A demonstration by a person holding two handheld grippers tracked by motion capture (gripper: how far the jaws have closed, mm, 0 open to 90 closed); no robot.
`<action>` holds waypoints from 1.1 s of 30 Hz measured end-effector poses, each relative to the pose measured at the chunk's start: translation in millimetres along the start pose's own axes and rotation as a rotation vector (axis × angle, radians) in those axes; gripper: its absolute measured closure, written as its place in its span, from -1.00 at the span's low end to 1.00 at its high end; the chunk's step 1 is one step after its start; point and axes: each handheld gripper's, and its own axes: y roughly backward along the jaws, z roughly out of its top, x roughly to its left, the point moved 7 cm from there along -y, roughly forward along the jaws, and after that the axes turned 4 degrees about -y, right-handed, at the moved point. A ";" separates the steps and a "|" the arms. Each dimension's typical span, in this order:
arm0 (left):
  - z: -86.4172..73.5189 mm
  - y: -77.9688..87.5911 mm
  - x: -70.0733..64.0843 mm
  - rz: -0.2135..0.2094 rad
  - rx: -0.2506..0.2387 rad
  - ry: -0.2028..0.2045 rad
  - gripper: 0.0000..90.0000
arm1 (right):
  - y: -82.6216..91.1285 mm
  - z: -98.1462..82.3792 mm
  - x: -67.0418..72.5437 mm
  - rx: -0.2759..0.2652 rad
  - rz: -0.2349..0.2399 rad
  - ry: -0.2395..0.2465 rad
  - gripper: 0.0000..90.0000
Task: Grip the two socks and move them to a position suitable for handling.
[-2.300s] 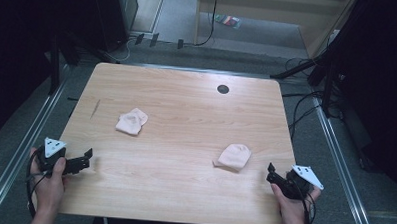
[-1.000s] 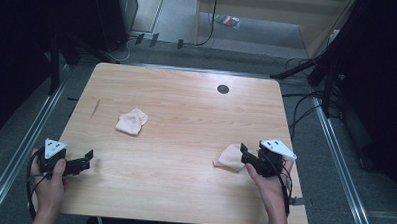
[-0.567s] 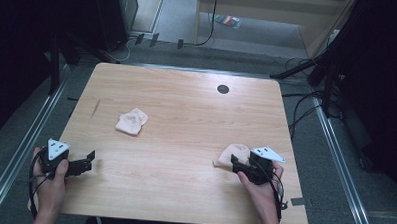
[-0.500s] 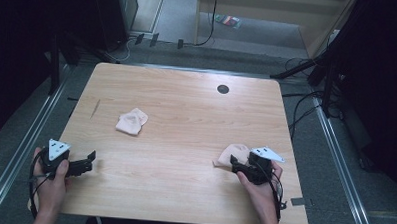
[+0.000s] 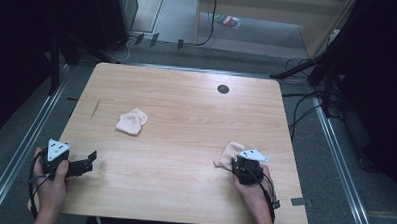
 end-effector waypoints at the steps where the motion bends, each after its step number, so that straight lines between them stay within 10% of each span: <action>1: 1.2 0.6 -2.2 -0.002 -0.005 -0.003 -1.00 | -0.1 0.1 1.2 0.000 -0.010 0.015 0.86; 17: 52.7 8.1 -39.9 -0.056 -0.066 -0.003 -1.00 | 34.1 43.6 -6.9 -0.098 0.037 -0.109 0.89; 24: 62.2 0.3 -72.8 -0.128 -0.068 -0.006 -1.00 | 55.4 58.7 24.6 -0.169 0.087 -0.138 0.89; 33: 41.5 -1.7 -96.4 -0.224 -0.047 -0.006 -1.00 | 50.5 31.7 80.5 -0.161 0.168 -0.154 0.89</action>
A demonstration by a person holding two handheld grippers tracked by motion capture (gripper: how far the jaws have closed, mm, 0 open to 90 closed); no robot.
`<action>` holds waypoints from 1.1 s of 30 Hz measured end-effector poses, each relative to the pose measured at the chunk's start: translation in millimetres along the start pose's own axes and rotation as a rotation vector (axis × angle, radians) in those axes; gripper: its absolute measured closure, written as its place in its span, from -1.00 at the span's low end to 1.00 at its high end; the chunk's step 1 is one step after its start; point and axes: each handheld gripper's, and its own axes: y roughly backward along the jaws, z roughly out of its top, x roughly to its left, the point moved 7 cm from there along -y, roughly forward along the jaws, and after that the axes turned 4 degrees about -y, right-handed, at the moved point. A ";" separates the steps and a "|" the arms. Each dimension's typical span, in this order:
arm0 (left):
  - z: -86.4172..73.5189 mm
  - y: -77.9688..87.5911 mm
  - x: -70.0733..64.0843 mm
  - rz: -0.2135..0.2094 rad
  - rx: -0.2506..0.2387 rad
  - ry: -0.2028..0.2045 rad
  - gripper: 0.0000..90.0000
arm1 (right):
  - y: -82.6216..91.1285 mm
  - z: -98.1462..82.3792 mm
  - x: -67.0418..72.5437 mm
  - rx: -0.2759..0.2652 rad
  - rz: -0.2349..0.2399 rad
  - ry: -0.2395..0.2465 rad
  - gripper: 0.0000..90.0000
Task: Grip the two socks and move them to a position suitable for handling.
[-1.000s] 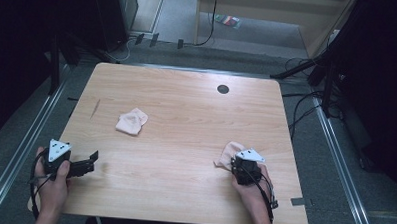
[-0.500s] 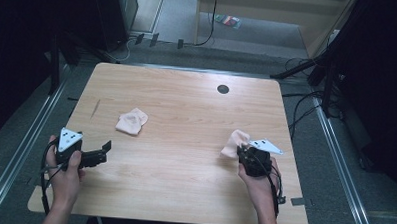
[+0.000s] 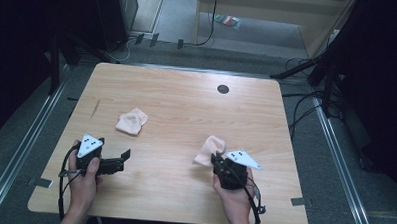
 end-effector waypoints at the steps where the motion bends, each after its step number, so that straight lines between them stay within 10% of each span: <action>1: -2.7 -0.8 -1.3 -0.007 0.004 0.002 -1.00 | -1.1 -3.5 4.3 0.001 0.001 0.006 0.89; 16: -8.6 -4.4 -43.5 -0.120 0.039 -0.050 -1.00 | -22.9 -36.2 43.9 -0.019 -0.042 0.007 0.88; 23: -8.0 -4.7 -52.7 -0.177 0.050 -0.051 -1.00 | -20.3 -37.2 61.1 -0.039 0.110 -0.010 0.20; 33: 0.1 -20.3 -83.9 -0.262 0.106 -0.053 -0.85 | 2.3 -13.6 9.5 -0.044 0.041 -0.013 0.18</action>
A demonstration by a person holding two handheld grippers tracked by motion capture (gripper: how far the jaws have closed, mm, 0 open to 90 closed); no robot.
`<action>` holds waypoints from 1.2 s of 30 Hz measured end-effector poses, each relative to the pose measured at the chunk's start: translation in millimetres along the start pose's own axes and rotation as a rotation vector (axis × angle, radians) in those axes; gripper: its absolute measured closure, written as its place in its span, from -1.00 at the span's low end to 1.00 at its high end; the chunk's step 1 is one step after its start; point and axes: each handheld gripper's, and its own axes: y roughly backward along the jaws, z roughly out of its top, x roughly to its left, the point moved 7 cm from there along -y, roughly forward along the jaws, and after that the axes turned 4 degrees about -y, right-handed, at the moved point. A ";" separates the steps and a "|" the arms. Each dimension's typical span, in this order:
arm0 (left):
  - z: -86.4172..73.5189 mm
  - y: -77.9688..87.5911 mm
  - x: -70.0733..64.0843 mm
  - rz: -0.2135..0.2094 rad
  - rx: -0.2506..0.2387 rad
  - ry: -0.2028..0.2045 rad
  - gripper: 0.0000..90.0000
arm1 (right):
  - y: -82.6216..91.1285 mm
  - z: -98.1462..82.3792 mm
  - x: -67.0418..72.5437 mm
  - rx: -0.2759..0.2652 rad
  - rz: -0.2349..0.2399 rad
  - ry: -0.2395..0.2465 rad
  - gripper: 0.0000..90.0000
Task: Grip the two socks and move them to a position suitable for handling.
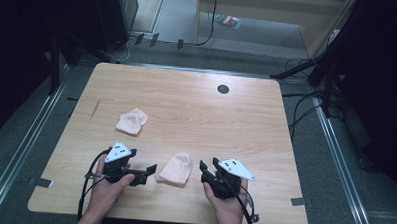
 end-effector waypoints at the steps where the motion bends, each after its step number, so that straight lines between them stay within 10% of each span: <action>1: -0.4 -4.2 -2.6 -0.005 0.014 0.000 -0.83 | -2.4 -1.4 -2.4 0.020 -0.001 0.006 0.20; 8: -6.9 -1.6 4.4 0.033 0.032 0.005 -0.67 | -40.9 -11.2 8.3 0.134 0.073 -0.010 0.22; 19: -17.6 19.9 37.3 0.113 0.023 0.043 -0.56 | -75.5 -22.5 17.6 0.199 0.046 0.033 0.30; 25: -17.9 17.0 35.5 0.116 0.024 0.039 -0.55 | -75.7 -27.7 22.2 0.213 0.015 0.093 0.95; 36: -15.5 26.1 50.5 0.141 -0.002 0.069 -0.57 | -17.7 21.5 -18.5 0.033 -0.040 0.014 0.98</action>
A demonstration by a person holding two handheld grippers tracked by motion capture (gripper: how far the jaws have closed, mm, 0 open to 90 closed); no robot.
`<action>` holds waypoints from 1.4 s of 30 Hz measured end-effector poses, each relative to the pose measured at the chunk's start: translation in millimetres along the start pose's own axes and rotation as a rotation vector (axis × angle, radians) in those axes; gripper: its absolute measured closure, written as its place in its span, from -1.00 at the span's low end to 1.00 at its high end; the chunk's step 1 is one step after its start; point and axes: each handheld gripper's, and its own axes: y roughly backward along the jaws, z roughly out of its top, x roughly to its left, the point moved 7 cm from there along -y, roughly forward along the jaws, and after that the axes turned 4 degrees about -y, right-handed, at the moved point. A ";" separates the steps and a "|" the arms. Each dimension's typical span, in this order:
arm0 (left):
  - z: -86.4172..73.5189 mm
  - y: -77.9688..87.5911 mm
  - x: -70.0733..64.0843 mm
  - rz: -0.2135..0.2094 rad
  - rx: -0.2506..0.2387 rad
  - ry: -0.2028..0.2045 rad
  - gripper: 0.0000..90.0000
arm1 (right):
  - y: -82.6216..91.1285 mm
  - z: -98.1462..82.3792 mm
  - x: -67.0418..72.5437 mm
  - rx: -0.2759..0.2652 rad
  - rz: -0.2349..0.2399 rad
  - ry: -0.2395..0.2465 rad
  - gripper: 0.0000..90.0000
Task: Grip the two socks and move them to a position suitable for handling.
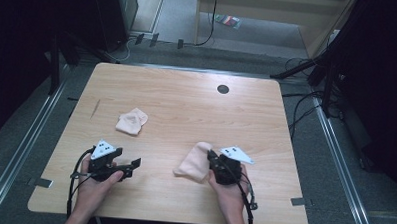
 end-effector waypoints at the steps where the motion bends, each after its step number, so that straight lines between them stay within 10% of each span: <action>1: 0.2 0.5 0.8 0.000 0.000 0.001 -0.57 | 6.5 5.7 -6.2 -0.019 -0.015 -0.006 0.97; 9: 0.8 1.1 5.8 0.024 -0.002 0.006 -0.57 | 48.2 37.8 -48.1 -0.175 -0.217 -0.004 0.97; 14: 0.5 -0.4 3.3 0.023 0.002 -0.003 -0.57 | 48.8 30.9 -42.9 -0.206 -0.286 0.025 0.97; 25: -1.0 -3.9 -7.8 -0.003 0.010 -0.022 -0.57 | 0.6 -27.6 46.7 -0.090 -0.126 0.127 0.91; 31: -2.5 -6.3 -11.9 -0.010 0.018 -0.034 -0.57 | -7.1 -41.5 82.1 -0.055 0.077 0.112 0.57; 36: -2.8 -8.0 -16.1 -0.023 0.021 -0.029 -0.56 | 0.0 -30.5 68.4 -0.066 0.096 0.052 0.46; 42: -0.3 -13.6 -39.9 -0.112 0.023 -0.006 -0.41 | 6.5 -11.8 11.4 -0.046 -0.021 0.033 0.44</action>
